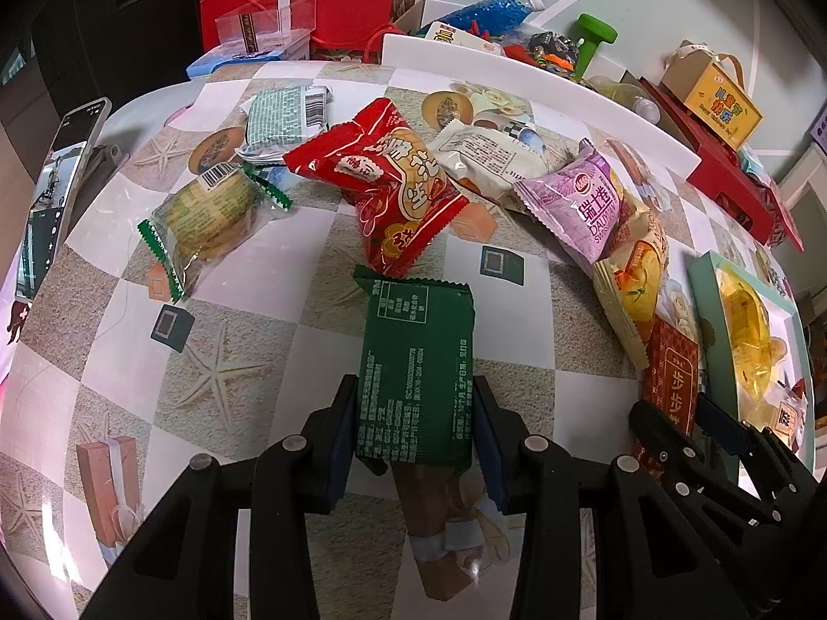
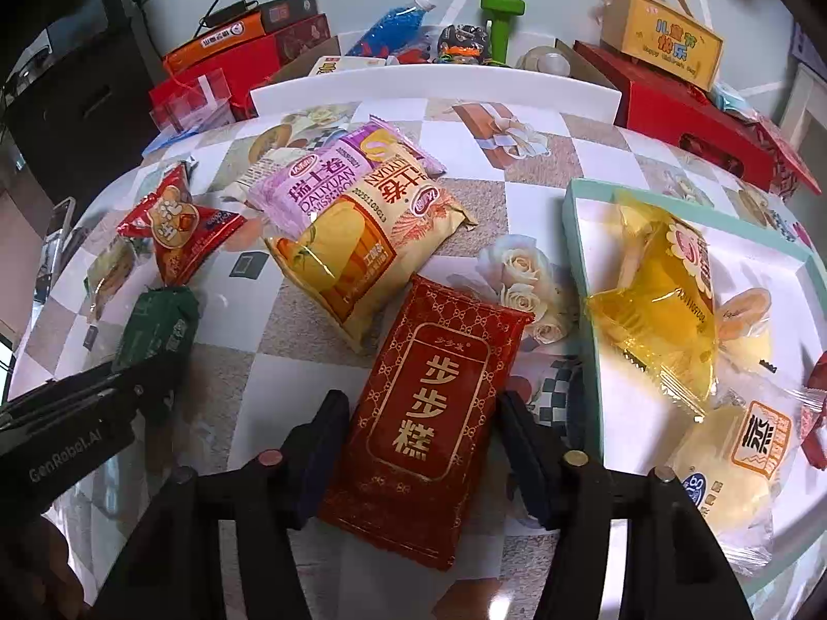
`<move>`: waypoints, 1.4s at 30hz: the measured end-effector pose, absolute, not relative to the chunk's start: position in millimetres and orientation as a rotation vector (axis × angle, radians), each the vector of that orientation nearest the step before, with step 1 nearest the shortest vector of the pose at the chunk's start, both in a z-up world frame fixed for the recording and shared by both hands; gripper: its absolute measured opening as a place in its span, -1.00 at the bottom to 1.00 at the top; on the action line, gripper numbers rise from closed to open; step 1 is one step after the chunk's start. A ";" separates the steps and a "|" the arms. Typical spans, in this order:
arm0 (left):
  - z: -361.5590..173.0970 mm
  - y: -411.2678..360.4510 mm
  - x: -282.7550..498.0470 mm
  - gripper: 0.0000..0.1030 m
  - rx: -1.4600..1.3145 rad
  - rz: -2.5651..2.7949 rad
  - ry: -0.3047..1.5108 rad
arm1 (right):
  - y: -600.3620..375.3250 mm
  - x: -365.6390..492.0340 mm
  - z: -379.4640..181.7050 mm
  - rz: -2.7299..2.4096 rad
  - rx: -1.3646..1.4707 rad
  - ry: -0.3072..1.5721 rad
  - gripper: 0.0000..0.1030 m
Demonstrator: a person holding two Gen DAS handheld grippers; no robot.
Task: Organize snacks
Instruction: 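Lift the green pack with the left tool while the right tool lifts the red bag, then carry the green pack over the tray with the left tool while the right tool carries the red bag there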
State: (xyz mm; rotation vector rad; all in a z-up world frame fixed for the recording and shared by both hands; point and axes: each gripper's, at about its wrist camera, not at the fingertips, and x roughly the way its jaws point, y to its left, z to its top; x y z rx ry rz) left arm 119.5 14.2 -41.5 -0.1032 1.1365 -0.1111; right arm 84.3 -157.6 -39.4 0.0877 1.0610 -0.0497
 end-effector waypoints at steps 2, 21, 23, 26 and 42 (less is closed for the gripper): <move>-41.6 13.1 119.5 -0.18 -0.101 -0.107 1.133 | -158.1 83.5 -38.7 -0.051 0.086 1.059 0.09; -23.1 13.4 115.6 -0.22 -0.132 -0.138 1.076 | -165.5 76.3 -7.9 -0.035 0.115 0.977 0.02; -17.4 13.7 113.7 -0.22 -0.135 -0.142 1.060 | -166.6 73.5 0.7 -0.034 0.118 0.952 0.02; -8.6 12.7 110.7 -0.38 -0.137 -0.152 1.035 | -167.7 70.5 9.6 -0.032 0.122 0.928 0.02; -33.8 22.3 119.6 0.09 -0.219 -0.160 1.106 | -169.3 76.9 -10.5 -0.023 0.137 0.992 0.02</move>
